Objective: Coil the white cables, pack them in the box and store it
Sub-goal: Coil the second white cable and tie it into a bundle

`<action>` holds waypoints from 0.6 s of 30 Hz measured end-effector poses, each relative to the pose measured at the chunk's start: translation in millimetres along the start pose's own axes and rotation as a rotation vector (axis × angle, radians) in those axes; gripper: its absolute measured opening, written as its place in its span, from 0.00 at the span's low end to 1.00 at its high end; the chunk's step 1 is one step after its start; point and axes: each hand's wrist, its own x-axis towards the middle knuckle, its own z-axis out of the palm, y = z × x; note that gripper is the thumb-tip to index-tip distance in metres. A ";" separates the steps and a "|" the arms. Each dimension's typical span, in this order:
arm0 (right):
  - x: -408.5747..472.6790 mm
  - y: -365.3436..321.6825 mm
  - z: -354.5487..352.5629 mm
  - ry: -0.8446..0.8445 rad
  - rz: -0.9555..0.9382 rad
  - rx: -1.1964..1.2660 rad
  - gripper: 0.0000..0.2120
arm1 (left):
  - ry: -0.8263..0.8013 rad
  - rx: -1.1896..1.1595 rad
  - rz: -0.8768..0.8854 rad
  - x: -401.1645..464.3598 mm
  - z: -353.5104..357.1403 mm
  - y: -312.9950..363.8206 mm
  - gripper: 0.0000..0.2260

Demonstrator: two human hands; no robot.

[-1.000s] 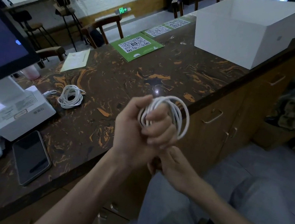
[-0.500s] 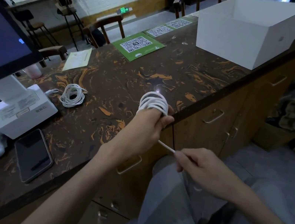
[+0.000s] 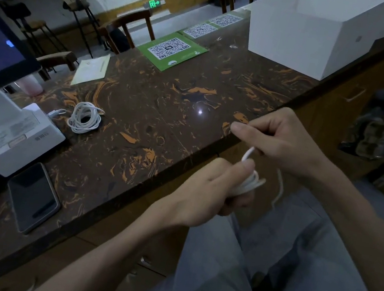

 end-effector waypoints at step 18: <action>-21.4 57.2 42.9 0.002 0.466 0.025 0.05 | -0.035 -0.068 0.252 7.8 -14.9 15.3 0.14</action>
